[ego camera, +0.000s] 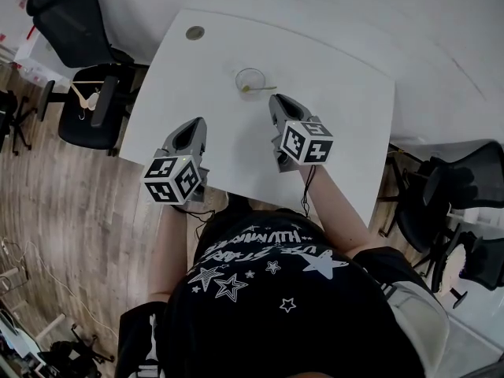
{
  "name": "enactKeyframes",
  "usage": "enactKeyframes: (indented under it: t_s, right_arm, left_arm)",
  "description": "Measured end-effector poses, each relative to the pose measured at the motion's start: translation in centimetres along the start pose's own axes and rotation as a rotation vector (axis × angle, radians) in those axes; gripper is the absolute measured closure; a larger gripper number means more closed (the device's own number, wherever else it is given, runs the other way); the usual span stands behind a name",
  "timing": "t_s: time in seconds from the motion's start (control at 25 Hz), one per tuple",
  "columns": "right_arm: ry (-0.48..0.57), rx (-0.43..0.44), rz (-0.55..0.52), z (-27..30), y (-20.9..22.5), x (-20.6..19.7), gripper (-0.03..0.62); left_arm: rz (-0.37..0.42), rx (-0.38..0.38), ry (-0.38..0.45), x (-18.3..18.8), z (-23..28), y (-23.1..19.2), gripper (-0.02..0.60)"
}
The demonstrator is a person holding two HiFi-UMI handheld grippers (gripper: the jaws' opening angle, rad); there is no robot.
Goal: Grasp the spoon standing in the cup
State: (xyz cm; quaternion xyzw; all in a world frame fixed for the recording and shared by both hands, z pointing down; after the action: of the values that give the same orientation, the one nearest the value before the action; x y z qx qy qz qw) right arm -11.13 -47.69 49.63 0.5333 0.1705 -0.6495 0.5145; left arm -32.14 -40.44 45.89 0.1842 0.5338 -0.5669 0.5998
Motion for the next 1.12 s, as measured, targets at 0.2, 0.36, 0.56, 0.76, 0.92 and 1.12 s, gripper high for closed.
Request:
enactKeyframes:
  t_s: [0.2, 0.36, 0.56, 0.76, 0.92, 1.12]
  right_arm:
    - [-0.020, 0.015, 0.010, 1.0, -0.1, -0.3, 0.488]
    - [-0.014, 0.001, 0.020, 1.9, -0.2, -0.2, 0.484]
    - [0.000, -0.021, 0.026, 2.5, -0.3, 0.2, 0.484]
    - [0.007, -0.030, 0.030, 2.9, -0.4, 0.5, 0.502]
    - [-0.007, -0.035, 0.025, 3.0, -0.4, 0.3, 0.526]
    - [-0.010, -0.047, 0.031, 3.0, -0.6, 0.2, 0.539]
  left_arm:
    - [-0.003, -0.003, -0.008, 0.3, 0.5, -0.6, 0.575]
    - [-0.011, 0.001, -0.017, 0.3, 0.5, -1.5, 0.575]
    - [-0.024, 0.006, -0.015, 0.3, 0.3, -2.3, 0.575]
    - [-0.023, 0.003, -0.003, 0.8, 0.3, -2.8, 0.575]
    - [-0.028, 0.004, 0.006, 1.0, 0.2, -3.0, 0.575]
    - [-0.031, 0.007, 0.010, 0.9, -0.2, -3.2, 0.575]
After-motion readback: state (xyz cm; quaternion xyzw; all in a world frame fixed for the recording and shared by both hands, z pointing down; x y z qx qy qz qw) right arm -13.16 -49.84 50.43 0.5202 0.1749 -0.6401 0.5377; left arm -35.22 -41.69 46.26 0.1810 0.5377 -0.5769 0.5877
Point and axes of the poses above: the fingertips, and each gripper's own axes: z forward along the fingers, y to its right, x out of its top, the point moved 4 cm from there along -z, backward along the fingers, and after that the axes turned 3 degrees about -z, right-handed, at the moved point
